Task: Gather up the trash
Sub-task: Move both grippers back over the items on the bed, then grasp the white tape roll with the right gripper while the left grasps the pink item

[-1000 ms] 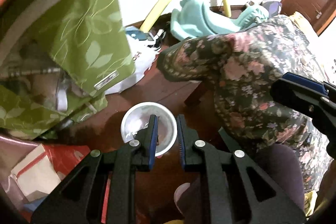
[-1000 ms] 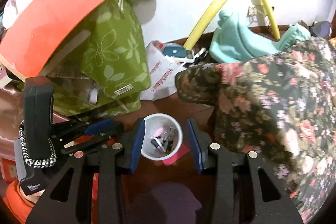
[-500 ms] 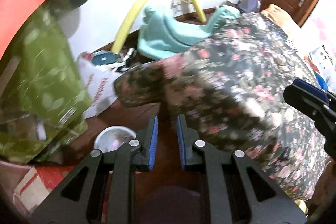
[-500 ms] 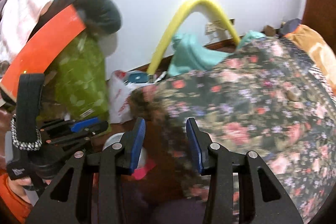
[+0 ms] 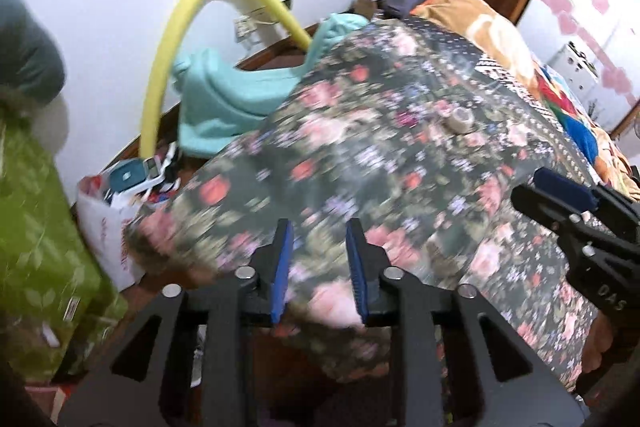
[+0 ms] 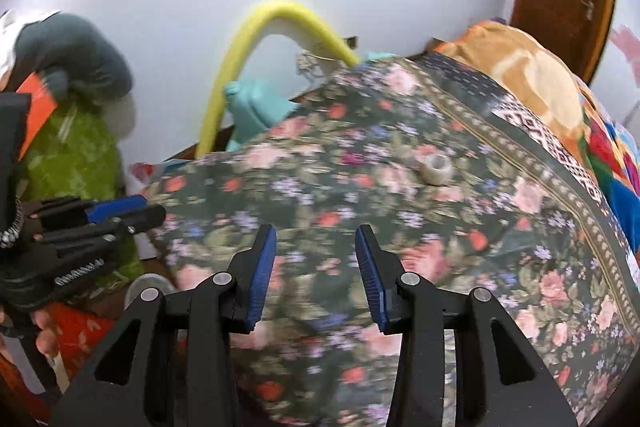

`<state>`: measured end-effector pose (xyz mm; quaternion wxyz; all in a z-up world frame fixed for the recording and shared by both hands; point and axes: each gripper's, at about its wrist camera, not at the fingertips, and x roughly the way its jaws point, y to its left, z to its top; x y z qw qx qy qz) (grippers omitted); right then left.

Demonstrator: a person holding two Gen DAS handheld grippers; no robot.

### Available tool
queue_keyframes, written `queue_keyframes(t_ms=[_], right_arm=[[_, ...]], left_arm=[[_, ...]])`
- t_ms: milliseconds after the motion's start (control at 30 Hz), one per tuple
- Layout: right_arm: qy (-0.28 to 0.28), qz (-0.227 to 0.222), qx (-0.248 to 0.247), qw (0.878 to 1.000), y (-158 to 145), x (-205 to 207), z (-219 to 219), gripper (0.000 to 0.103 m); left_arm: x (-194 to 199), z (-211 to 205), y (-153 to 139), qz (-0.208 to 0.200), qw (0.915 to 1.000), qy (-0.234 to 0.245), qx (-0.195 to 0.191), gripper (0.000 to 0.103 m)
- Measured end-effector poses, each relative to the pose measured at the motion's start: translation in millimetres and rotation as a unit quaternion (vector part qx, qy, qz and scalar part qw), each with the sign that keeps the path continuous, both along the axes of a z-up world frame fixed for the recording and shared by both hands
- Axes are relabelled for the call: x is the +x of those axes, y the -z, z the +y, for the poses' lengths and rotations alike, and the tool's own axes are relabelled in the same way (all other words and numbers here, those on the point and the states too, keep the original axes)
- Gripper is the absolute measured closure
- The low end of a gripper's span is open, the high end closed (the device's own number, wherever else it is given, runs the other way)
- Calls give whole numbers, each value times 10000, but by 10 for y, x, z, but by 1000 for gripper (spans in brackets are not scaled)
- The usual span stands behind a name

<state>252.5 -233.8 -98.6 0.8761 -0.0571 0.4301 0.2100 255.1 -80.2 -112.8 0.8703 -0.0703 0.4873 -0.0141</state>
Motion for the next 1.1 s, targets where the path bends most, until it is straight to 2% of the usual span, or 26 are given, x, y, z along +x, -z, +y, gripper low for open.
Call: queue_keyframes(t_ms=[33, 67, 100, 167, 333, 567, 833, 933, 967, 1033, 1100], right_arm=[[83, 31, -7, 10000, 23, 62, -79, 55], [172, 57, -8, 9998, 47, 122, -161, 47], [263, 89, 8, 9996, 75, 194, -253, 44], [399, 159, 38, 9991, 121, 318, -385, 44], [650, 281, -7, 9975, 248, 632, -606, 44], [1056, 407, 198, 9934, 457, 1166, -799, 44], [1261, 1020, 500, 9855, 924, 1751, -754, 44], [1242, 1042, 319, 9862, 1033, 1860, -660, 44], [1285, 959, 182, 9869, 1061, 1891, -627, 48], [1284, 814, 50, 9884, 1071, 1908, -588, 65], [1236, 739, 79, 9895, 1059, 1892, -583, 67]], left_arm=[[74, -63, -1, -19, 10000, 31, 0, 66], [146, -117, 2, -28, 10000, 38, 15, 54], [218, -165, 9, -20, 10000, 23, 38, 41], [361, -253, 24, -67, 10000, -2, 32, 38], [681, -430, 113, 0, 9998, 151, -86, 38], [1012, -623, 246, -6, 9989, 447, -164, 38], [1255, -633, 442, 106, 9983, 395, -424, 38], [1319, -624, 473, 97, 9980, 376, -495, 39], [1337, -628, 475, 81, 9980, 376, -503, 42], [1382, -643, 490, 81, 9977, 419, -519, 46], [1432, -671, 512, 100, 9976, 448, -512, 51]])
